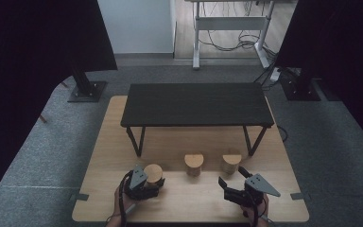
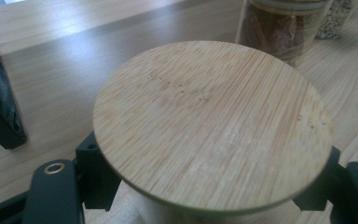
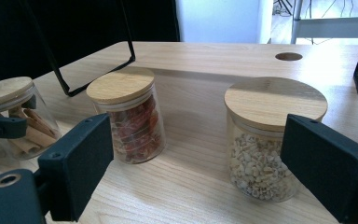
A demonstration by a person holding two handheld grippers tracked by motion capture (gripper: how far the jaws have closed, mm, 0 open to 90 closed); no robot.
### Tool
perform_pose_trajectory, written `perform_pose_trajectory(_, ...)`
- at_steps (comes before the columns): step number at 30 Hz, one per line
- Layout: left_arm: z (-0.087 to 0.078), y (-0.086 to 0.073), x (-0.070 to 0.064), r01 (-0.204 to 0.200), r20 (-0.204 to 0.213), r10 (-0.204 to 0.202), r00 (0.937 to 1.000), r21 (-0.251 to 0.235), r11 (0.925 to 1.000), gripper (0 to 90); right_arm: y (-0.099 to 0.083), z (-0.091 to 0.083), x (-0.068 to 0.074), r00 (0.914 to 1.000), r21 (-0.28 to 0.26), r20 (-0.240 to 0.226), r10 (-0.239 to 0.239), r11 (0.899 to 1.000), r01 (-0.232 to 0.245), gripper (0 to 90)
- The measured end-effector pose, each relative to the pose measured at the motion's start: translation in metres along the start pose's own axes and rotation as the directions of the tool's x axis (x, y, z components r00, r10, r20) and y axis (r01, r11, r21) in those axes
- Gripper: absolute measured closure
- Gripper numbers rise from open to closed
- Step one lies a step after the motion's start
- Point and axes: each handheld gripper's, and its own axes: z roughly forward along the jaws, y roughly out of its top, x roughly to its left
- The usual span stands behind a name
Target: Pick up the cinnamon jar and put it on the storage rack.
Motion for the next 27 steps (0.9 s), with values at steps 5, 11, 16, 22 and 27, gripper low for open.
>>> perform_pose_trajectory(5, -0.004, 0.001, 0.002, 0.006, -0.004, -0.006, 1.0000, -0.011, 0.9999, 25.5, 0.000, 0.000, -0.001, 1.0000, 0.001, 0.004, -0.002, 1.000, 0.002, 9.0)
perform_pose_trajectory(11, -0.011, 0.004, 0.003, 0.023, -0.003, -0.023, 0.9997, -0.036, 0.9991, 25.6, -0.001, 0.001, -0.001, 0.9999, 0.003, 0.010, -0.005, 1.000, 0.005, 9.0)
perform_pose_trajectory(16, -0.015, 0.005, 0.005, 0.045, 0.002, -0.045, 0.9990, -0.050, 0.9977, 25.6, -0.001, 0.000, 0.000, 0.9998, 0.002, 0.018, -0.004, 1.000, 0.004, 9.0)
perform_pose_trajectory(22, -0.020, 0.008, 0.004, 0.031, -0.006, -0.031, 0.9995, -0.053, 0.9981, 25.6, -0.001, 0.001, 0.000, 0.9998, 0.008, 0.019, -0.002, 1.000, 0.002, 9.0)
perform_pose_trajectory(27, -0.025, 0.011, 0.006, 0.026, -0.013, -0.026, 0.9996, -0.060, 0.9979, 25.6, -0.001, 0.001, 0.001, 0.9999, 0.013, 0.015, -0.004, 1.000, 0.004, 9.0)
